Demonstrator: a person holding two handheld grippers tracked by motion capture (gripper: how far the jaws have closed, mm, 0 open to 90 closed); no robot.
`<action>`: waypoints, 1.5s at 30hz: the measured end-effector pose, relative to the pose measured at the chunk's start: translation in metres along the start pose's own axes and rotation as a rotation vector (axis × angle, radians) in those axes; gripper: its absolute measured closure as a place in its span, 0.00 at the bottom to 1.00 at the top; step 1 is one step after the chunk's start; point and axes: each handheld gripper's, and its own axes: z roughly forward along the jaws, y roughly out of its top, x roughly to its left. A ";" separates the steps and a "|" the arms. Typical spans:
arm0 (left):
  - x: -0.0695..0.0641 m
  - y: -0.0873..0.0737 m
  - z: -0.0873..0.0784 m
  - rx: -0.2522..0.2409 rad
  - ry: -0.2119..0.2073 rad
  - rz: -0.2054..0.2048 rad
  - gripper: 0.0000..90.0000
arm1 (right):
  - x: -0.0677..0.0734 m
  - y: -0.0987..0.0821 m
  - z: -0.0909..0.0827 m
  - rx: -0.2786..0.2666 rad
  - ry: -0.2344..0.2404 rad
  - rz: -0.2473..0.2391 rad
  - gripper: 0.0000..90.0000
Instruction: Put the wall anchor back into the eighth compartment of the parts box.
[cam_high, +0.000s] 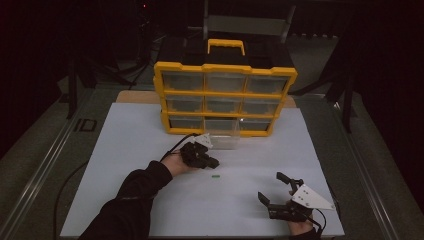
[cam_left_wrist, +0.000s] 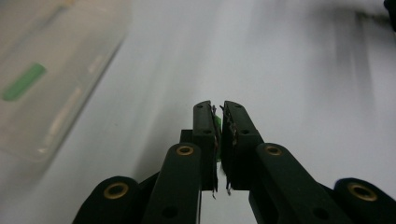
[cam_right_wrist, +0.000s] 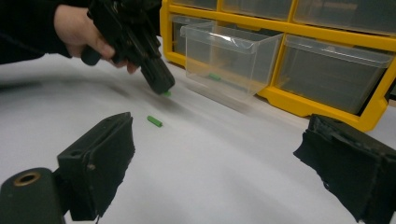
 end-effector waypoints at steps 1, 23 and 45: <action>-0.001 0.001 -0.003 -0.001 -0.006 0.012 0.94 | 0.000 0.000 0.000 -0.001 0.001 0.001 0.10; -0.013 0.051 -0.064 -0.041 -0.009 0.154 0.94 | 0.000 0.001 -0.001 -0.008 -0.001 0.003 0.10; 0.007 0.090 -0.110 -0.217 0.104 0.153 0.94 | 0.000 0.001 -0.001 -0.013 -0.001 0.001 0.10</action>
